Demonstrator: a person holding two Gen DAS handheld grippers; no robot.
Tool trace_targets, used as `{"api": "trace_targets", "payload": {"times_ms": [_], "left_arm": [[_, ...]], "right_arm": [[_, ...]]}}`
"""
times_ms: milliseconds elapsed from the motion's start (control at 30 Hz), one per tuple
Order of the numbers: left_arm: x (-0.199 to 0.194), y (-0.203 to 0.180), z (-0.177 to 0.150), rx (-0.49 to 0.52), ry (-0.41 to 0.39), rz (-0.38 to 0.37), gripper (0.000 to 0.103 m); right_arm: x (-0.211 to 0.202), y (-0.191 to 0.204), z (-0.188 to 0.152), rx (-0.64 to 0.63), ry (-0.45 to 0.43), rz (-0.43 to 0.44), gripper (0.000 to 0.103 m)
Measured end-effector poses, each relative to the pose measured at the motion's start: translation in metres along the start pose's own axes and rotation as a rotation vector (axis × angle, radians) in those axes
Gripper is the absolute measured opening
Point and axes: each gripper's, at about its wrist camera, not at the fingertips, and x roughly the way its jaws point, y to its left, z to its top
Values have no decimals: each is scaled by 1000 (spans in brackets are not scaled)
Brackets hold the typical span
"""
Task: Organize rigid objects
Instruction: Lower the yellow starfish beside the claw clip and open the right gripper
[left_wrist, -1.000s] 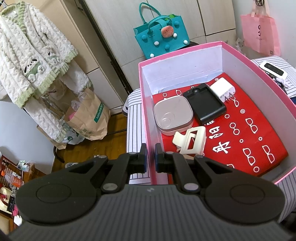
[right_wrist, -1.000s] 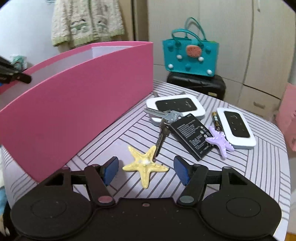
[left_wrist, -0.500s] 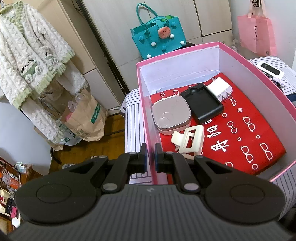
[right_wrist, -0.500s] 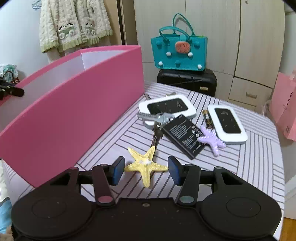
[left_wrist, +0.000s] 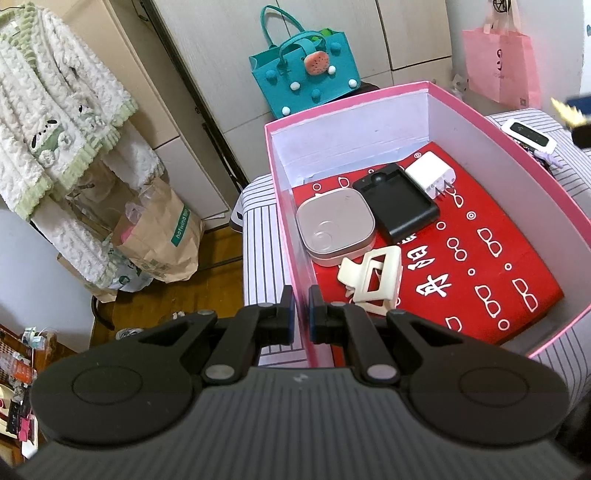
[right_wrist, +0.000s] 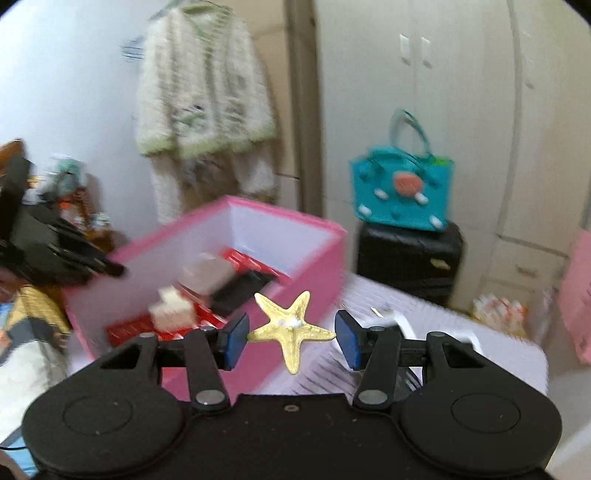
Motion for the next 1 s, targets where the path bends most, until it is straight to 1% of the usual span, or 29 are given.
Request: {"api": "trace_targets", "payload": {"times_ms": [67,133,200,267,433,600,733,800,867,900,933,967,1000], "left_arm": [[0,0,1,-2,4,-2,6],[0,1,1,-3,6,-5,6],[0,1,1,-3,6,-6,6],[0,1,1,-4,5,-9,6],[0,2,1,1,9,-16,6],[0,3,1,0,11,-25,6],[-1,5,0,-9,11,-31,6],[-2,5,-1,-9,12,-37,5],[-2,8,0,-22,19,-51,5],[-1,9,0,-27,24,-54,5],[-1,8,-1,-27,24,-53,5],[-1,8,-1,-24,21,-52,5],[-1,7,-2,-25,22,-53,5]], "right_arm": [[10,10,14,-23,20,71,57],[28,19,24,-35,66,140,57],[50,28,33,-42,123,191,57],[69,40,34,-66,175,220,57],[121,60,36,-141,327,250,57],[158,75,27,-247,448,207,57],[173,79,25,-316,549,186,57],[174,81,26,-350,573,187,57],[175,80,28,-354,574,178,57],[173,77,30,-327,556,179,58],[171,75,33,-294,534,186,62],[167,71,36,-267,508,200,64],[159,66,38,-243,475,210,64]]}}
